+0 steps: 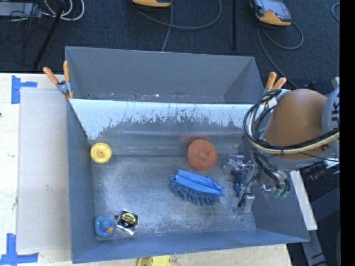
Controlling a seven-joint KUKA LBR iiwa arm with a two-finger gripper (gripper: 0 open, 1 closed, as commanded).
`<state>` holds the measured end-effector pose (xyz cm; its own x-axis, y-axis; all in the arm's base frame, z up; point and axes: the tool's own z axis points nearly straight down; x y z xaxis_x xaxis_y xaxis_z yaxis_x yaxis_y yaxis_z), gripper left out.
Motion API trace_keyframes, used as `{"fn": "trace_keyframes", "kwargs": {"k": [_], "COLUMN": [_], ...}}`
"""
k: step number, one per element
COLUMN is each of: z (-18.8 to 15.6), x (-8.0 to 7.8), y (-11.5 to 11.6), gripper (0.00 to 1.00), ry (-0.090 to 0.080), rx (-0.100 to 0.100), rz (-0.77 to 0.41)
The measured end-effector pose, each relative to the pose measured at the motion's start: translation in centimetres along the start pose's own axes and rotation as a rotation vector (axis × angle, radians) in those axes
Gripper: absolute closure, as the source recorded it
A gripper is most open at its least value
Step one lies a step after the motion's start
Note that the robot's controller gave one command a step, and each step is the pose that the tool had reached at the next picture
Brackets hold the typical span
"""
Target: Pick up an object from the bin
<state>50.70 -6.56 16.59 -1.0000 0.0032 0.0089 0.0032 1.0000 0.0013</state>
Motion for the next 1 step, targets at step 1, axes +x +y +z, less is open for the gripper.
{"fn": "trace_keyframes", "kwargs": {"k": [1], "z": [-0.42], "x": [-0.18], "y": [0.02], "gripper": [0.00], "ry": [-0.008], "rx": [0.001], "rz": [-0.003]}}
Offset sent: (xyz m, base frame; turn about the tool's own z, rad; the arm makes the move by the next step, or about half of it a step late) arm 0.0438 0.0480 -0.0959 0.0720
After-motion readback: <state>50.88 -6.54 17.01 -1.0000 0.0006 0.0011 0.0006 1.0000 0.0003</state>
